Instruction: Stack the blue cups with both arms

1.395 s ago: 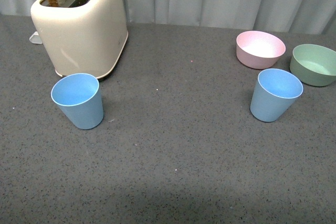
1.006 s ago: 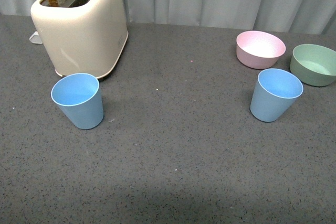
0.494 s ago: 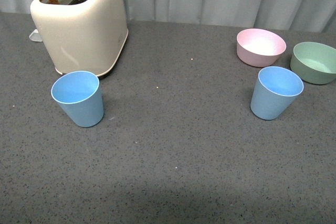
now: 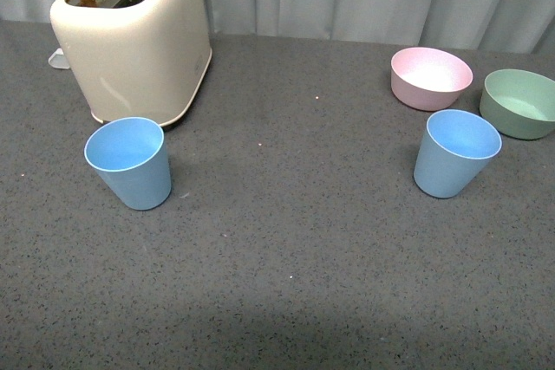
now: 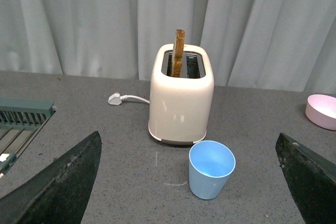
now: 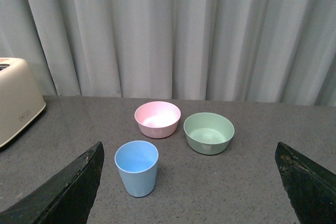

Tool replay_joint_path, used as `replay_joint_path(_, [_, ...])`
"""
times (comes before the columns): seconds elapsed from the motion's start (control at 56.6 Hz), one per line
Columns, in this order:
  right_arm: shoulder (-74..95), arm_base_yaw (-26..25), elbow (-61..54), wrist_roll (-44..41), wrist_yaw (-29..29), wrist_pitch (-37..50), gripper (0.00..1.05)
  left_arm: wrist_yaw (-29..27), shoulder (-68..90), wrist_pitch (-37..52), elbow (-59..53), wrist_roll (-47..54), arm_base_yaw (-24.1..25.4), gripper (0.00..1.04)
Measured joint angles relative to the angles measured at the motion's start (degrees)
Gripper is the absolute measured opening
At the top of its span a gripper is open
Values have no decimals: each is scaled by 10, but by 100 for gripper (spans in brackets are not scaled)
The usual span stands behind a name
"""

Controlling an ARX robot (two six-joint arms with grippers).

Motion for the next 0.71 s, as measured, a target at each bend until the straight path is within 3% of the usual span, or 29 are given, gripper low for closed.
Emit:
replay_joint_path(0.512, [0,0,0,0,0,0,95,0,0,0,0,0,0,98])
replay_joint_path(0.636, [0,0,0,0,0,0,95,-174,49,-71,19,-70,-39,98])
replay_joint_path(0.706, [0,0,0,0,0,0,95,-184,72,-68,19,-87,-26,98])
